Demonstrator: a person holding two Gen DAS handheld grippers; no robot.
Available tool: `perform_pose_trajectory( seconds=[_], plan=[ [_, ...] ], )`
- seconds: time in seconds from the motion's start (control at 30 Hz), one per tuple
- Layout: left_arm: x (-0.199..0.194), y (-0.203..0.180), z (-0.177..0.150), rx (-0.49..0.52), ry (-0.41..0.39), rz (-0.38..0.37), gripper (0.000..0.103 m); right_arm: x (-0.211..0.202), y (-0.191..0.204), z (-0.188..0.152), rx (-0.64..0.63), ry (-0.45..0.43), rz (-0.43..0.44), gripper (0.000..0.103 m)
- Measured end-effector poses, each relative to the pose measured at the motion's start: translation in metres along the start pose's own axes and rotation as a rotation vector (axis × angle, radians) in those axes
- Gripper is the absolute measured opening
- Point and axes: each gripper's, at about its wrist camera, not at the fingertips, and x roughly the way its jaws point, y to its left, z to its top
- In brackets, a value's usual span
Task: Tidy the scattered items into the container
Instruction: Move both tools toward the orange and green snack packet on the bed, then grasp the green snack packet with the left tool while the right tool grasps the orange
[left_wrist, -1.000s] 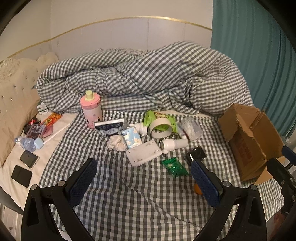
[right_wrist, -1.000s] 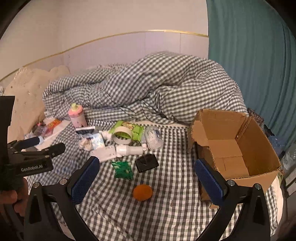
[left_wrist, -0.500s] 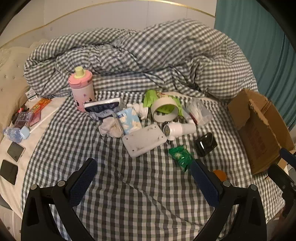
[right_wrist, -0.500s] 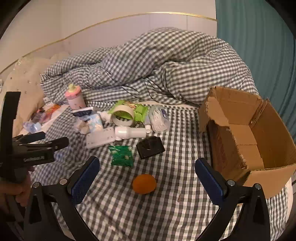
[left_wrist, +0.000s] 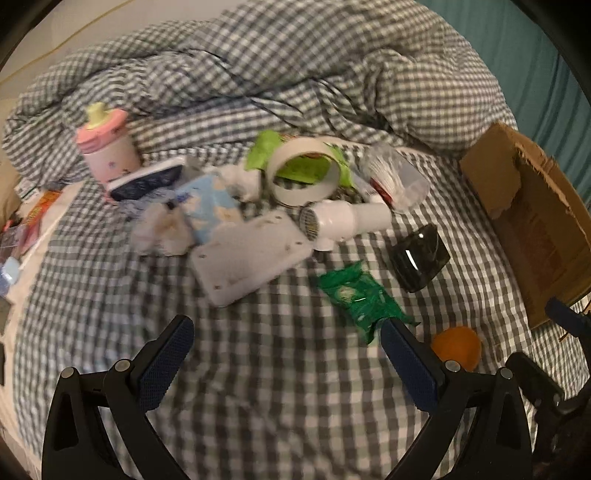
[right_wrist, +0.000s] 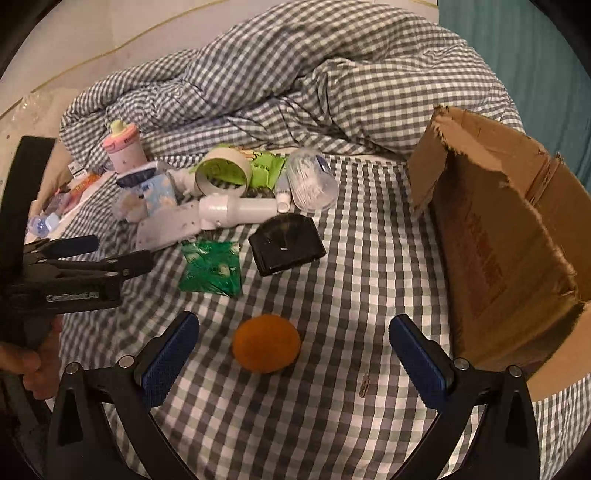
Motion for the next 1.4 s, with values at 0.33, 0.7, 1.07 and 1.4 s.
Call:
perform_pose_trajectory(
  seconds=[0.33, 0.7, 1.07, 1.4],
  plan=[
    [0.057, -0.042, 0.004, 0.033, 0.054, -0.107, 0.103, 0.019, -0.013, -0.005, 0.003, 0.035, -0.024, 0.103],
    [0.077, -0.046, 0.004, 0.033, 0.057, -0.107, 0.042, 0.037, -0.022, -0.012, 0.02, 0.073, -0.014, 0.103],
    [0.046, -0.007, 0.009, -0.02, 0.015, -0.097, 0.03, 0.066, 0.0, -0.01, -0.038, 0.134, 0.026, 0.103],
    [0.009, 0.023, 0.012, -0.051, -0.042, -0.051, 0.03, 0.087, 0.01, -0.015, -0.046, 0.215, 0.05, 0.058]
  ],
)
